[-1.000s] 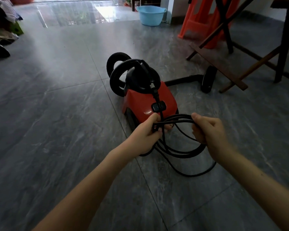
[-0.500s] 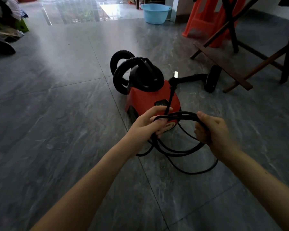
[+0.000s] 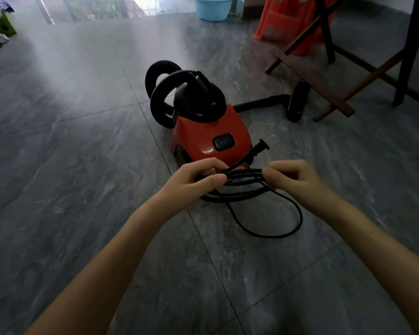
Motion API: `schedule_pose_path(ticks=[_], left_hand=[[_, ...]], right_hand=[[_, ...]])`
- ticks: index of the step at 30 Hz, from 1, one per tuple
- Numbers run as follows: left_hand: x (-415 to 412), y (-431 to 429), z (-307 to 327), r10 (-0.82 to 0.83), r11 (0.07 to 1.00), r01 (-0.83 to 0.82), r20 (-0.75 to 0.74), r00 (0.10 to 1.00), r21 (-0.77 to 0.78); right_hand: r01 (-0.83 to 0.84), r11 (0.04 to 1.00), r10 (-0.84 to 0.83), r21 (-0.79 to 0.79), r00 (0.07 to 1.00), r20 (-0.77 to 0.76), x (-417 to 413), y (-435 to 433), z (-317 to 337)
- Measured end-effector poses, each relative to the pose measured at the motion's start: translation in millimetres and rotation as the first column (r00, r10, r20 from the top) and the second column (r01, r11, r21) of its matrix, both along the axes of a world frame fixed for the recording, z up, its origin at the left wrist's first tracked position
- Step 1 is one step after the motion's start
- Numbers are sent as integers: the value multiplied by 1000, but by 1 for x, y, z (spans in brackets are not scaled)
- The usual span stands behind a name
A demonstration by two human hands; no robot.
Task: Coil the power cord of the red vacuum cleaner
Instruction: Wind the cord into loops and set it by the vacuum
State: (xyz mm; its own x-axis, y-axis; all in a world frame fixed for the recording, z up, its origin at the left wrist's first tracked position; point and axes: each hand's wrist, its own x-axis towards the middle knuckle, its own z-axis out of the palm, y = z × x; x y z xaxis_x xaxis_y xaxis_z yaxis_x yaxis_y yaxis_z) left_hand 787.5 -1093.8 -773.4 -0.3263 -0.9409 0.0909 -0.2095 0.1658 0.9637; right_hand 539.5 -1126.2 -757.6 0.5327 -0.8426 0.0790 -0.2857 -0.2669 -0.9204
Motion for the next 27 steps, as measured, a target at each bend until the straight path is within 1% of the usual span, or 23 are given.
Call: schedule_pose_path(ticks=[3,6,8,10,11,12,13,14,15,16,17,18,20,23,24,27], left_hand=[[2,-1,1,32,999,-32,-16,999,-16],[9,-3,3,50,998,-50,1,999,-37],[13,-3,3,38,998,-34,64,997,-54],[12,-2,-1,13,998,-4,160,987,-60],[10,-1,-3,-3,998,16,202,979,-59],[6,0,-5,-23,998,38,237,971,-59],[2,0,-6,-38,996,58,263,964,-70],[-2,0,-6,-46,993,73,281,959,-89],[-5,0,-4,-45,990,82,287,957,-115],[-7,0,-2,-39,987,82,289,957,-137],[-9,-1,1,-32,985,80,295,955,-153],[-10,-1,4,-28,983,83,309,951,-166],[-13,1,8,-25,976,95,331,943,-198],[-15,2,7,-8,974,76,299,954,-215],[-15,1,5,0,975,64,288,958,-213],[-13,-2,-1,31,984,12,234,972,-180]], right_hand=[[-69,997,70,34,997,-40,1,1,-7],[-126,982,138,144,988,-76,-4,-1,-10],[-84,979,99,185,992,-72,-10,-6,-3],[-1,993,3,117,1000,-19,-15,-10,16],[16,997,-15,70,1000,-7,-14,-10,28],[-5,1000,7,29,999,-43,-10,-9,38],[-67,998,67,9,988,-138,-3,-8,45],[-143,989,145,27,950,-275,7,-6,45],[-207,976,218,73,880,-423,19,-4,41],[-250,961,274,119,800,-535,30,-2,34],[-267,954,296,139,751,-591,39,1,25],[-260,956,286,133,746,-602,46,4,19],[-208,969,247,134,794,-555,48,5,10],[-143,959,237,246,880,-412,47,6,6],[-115,964,201,238,903,-379,48,6,3],[-33,994,61,100,957,-283,49,9,-7]])
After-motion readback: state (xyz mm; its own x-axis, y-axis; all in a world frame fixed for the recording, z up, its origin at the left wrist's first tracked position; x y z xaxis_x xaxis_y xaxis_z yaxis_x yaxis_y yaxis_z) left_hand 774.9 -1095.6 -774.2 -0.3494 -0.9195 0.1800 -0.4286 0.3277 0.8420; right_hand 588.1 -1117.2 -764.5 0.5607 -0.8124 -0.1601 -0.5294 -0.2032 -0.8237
